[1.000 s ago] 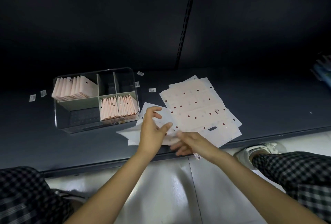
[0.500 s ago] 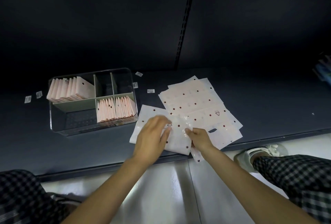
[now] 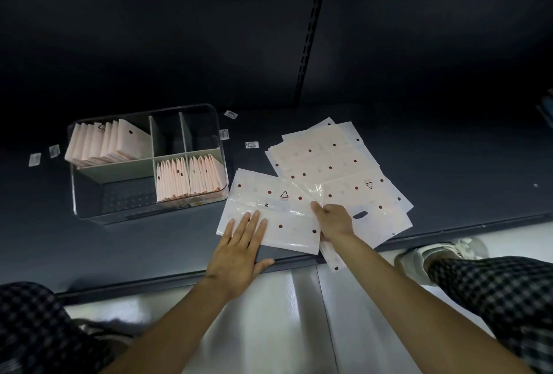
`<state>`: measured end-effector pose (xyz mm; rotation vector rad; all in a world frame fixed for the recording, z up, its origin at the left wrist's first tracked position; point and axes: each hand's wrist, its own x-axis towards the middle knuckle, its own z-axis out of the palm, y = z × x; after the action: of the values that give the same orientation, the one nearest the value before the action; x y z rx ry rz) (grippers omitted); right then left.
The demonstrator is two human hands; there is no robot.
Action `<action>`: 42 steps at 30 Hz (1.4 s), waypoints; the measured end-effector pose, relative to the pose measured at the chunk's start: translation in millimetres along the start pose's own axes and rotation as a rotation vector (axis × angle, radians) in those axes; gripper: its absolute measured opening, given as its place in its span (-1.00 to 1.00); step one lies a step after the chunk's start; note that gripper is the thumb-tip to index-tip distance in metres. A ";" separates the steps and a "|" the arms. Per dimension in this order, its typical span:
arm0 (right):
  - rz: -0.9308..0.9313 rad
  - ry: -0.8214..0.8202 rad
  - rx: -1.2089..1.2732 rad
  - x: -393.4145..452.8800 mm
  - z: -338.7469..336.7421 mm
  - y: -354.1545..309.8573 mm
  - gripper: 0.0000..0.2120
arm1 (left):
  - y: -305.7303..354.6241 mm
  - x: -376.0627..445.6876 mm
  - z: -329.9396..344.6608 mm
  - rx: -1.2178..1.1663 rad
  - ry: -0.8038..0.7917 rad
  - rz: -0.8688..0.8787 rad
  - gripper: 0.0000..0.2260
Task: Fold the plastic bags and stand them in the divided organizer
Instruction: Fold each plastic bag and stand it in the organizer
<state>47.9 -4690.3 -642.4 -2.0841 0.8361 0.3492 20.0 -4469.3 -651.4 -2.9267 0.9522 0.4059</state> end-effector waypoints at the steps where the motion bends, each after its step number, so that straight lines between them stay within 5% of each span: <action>1: -0.023 0.045 -0.079 -5.5 -0.2 -0.2 -0.60 | -0.7 1.5 3.0 -0.001 -0.017 -0.005 -0.31; 4: -0.505 0.413 -0.480 -28.6 -2.8 9.8 -0.72 | -2.1 4.7 8.2 0.019 -0.008 -0.012 -0.29; 7: -1.063 0.370 -0.719 -43.1 0.2 28.0 -0.63 | -3.3 5.8 13.2 -0.011 0.003 -0.003 -0.30; 13: -1.270 0.192 -0.866 -34.6 -1.3 36.3 -0.69 | -4.2 8.4 15.6 -0.049 -0.024 -0.018 -0.34; 16: -1.188 0.120 -0.804 -34.4 -6.7 34.2 -0.69 | -10.0 9.4 10.0 -0.156 0.030 -0.017 -0.36; 18: -1.002 -0.010 -0.547 -35.8 -15.0 31.5 -0.84 | -18.6 8.5 1.6 -0.285 0.102 -0.029 -0.41; 21: -0.619 -0.288 -0.105 -29.9 -36.6 30.6 -0.88 | -35.9 4.5 -11.8 -0.497 0.216 -0.123 -0.66; 24: -0.459 -0.397 0.100 -24.4 -56.1 29.3 -0.79 | -48.9 3.2 -19.4 -0.736 0.208 -0.215 -0.88; 29: -0.254 -0.282 0.145 -8.5 -50.4 34.7 -0.82 | -45.4 14.4 -23.4 -0.974 0.128 -0.264 -0.83; 34: -0.235 -0.095 0.135 1.0 -35.0 21.7 -0.61 | -38.0 29.8 -19.8 -1.076 0.165 -0.447 -0.76; 39: -0.185 0.056 0.000 13.7 -20.8 16.4 -0.67 | -10.5 28.5 -23.7 -0.823 0.416 -0.719 -0.81; 42: -0.173 0.085 -0.056 17.7 -17.0 14.0 -0.58 | 19.9 21.1 -24.0 -0.517 0.600 -0.605 -0.76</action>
<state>50.7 -4717.5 -649.7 -2.2185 0.6949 0.1941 30.4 -4500.2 -632.8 -3.6666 -0.1184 -0.3282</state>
